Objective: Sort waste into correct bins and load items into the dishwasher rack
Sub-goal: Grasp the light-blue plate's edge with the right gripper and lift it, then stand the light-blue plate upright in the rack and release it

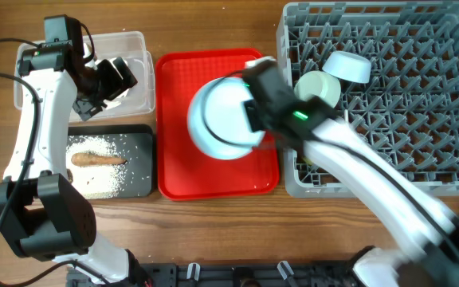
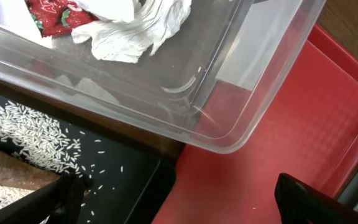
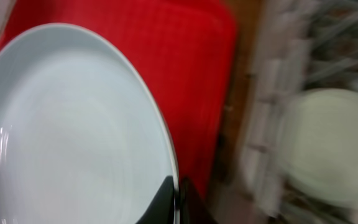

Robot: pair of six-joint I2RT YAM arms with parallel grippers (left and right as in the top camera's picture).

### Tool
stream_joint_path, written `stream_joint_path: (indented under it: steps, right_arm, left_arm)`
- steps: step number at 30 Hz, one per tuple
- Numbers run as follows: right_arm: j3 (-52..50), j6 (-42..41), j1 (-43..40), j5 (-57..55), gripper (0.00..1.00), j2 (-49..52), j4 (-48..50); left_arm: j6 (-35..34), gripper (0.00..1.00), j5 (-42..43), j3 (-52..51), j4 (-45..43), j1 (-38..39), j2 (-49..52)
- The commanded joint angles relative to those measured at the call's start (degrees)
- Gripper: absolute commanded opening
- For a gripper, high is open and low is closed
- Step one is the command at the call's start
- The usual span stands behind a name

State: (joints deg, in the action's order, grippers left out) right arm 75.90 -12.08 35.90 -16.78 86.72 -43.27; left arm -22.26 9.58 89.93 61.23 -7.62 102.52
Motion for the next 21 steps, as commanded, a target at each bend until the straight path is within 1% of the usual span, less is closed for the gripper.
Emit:
stream_joint_path:
  steps: [1, 3, 6, 7, 9, 11, 14, 15, 18, 20, 21]
  right_arm:
    - [-0.2, 4.6, 0.0, -23.8, 0.04, -13.2, -12.1]
    - [-0.2, 8.9, 0.0, -28.6, 0.04, -18.1, -18.7]
    - [-0.2, 24.0, 0.0, -28.8, 0.04, -21.0, -28.5]
    - [-0.2, 27.4, 0.0, -29.7, 0.04, -20.9, -31.0]
    - [-0.2, 28.6, 0.0, -35.6, 0.04, -20.1, -32.8]
    - [-0.2, 29.4, -2.4, -41.9, 0.05, -19.3, -33.0]
    - [-0.2, 33.0, -10.2, -42.3, 0.04, -18.1, -32.0]
    - [-0.2, 34.5, -13.7, -42.3, 0.04, -17.5, -30.6]
    - [-0.2, 38.0, -23.3, -41.7, 0.04, -14.2, -21.2]
    - [-0.2, 40.6, -25.7, -36.6, 0.04, -10.8, -18.3]
    - [-0.2, 40.5, -26.2, -36.5, 0.04, -8.8, -17.1]
  left_arm:
    - [-0.7, 1.00, -0.3, 0.0, -0.1, -0.2, -0.4]
    - [-0.7, 1.00, -0.3, 0.0, -0.1, -0.2, -0.4]
    - [-0.7, 1.00, -0.3, 0.0, -0.1, -0.2, -0.4]
    - [-0.7, 1.00, -0.3, 0.0, -0.1, -0.2, -0.4]
    - [-0.7, 1.00, -0.3, 0.0, -0.1, -0.2, -0.4]
    - [-0.7, 1.00, -0.3, 0.0, -0.1, -0.2, -0.4]
    - [-0.7, 1.00, -0.3, 0.0, -0.1, -0.2, -0.4]
    - [-0.7, 1.00, -0.3, 0.0, -0.1, -0.2, -0.4]
    - [-0.7, 1.00, -0.3, 0.0, -0.1, -0.2, -0.4]
    - [-0.7, 1.00, -0.3, 0.0, -0.1, -0.2, -0.4]
    - [-0.7, 1.00, -0.3, 0.0, -0.1, -0.2, -0.4]
